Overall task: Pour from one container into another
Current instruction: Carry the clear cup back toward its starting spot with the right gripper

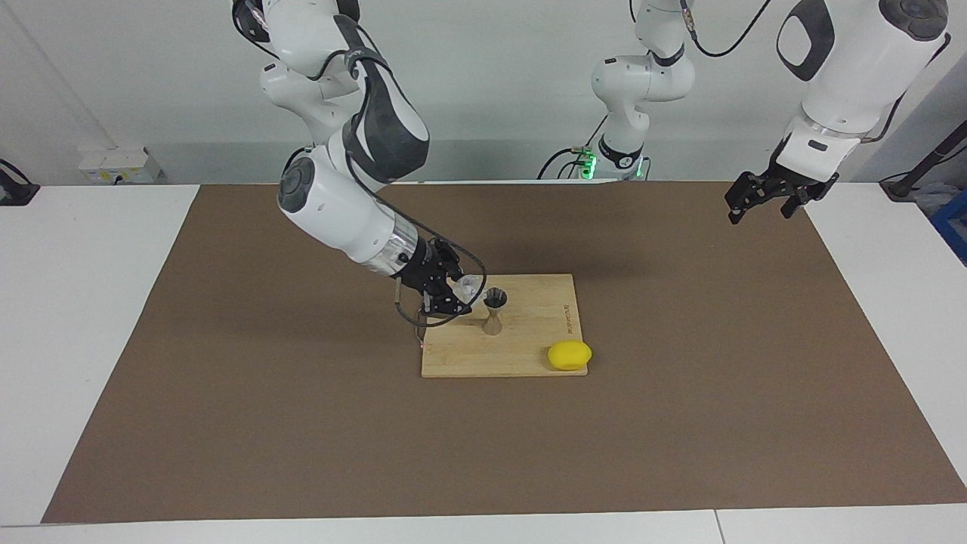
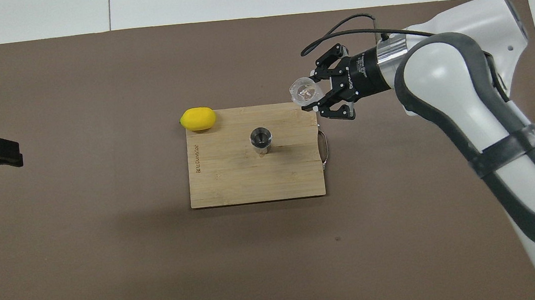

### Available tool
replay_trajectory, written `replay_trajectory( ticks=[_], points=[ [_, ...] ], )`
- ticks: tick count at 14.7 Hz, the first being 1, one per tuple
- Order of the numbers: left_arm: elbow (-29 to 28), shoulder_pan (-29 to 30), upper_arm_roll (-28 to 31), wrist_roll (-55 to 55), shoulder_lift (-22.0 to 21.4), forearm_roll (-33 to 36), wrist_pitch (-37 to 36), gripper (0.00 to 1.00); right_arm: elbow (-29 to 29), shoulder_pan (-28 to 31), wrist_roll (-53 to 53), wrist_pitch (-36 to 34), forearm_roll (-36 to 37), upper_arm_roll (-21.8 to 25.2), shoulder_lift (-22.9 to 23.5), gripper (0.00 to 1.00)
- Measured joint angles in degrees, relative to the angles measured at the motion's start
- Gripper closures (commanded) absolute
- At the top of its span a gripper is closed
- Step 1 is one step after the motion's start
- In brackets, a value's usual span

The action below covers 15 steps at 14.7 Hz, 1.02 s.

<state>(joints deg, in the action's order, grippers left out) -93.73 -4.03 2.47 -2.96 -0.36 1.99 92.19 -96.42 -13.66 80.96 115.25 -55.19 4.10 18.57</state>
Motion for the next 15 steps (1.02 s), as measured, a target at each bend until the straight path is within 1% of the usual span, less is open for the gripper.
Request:
replay_trajectory(
  ticks=[4,6,8,11,13,15],
  points=[
    [0.0,0.0,0.0,0.0,-0.4,0.0,0.0,0.00,-9.5,5.4,-11.4,0.0,-7.7,0.1,-3.8,1.00],
    [0.0,0.0,0.0,0.0,-0.5,0.0,0.0,0.00,-13.8,7.9,-15.4,0.0,-9.9,0.1,-5.6,1.00],
    [0.0,0.0,0.0,0.0,-0.5,0.0,0.0,0.00,-16.7,9.7,-18.9,-0.1,-11.9,0.1,-6.7,1.00],
    [0.0,0.0,0.0,0.0,-0.5,0.0,0.0,0.00,-19.6,11.6,-23.8,-0.7,-13.6,0.1,-6.8,1.00],
    [0.0,0.0,0.0,0.0,-0.6,0.0,0.0,0.00,-20.8,13.7,-28.7,-4.2,-14.2,0.1,-5.8,1.00],
    [0.0,0.0,0.0,0.0,-0.6,0.0,0.0,0.00,-21.4,16.7,-34.4,-7.3,-14.5,0.1,-3.4,1.00]
  ],
)
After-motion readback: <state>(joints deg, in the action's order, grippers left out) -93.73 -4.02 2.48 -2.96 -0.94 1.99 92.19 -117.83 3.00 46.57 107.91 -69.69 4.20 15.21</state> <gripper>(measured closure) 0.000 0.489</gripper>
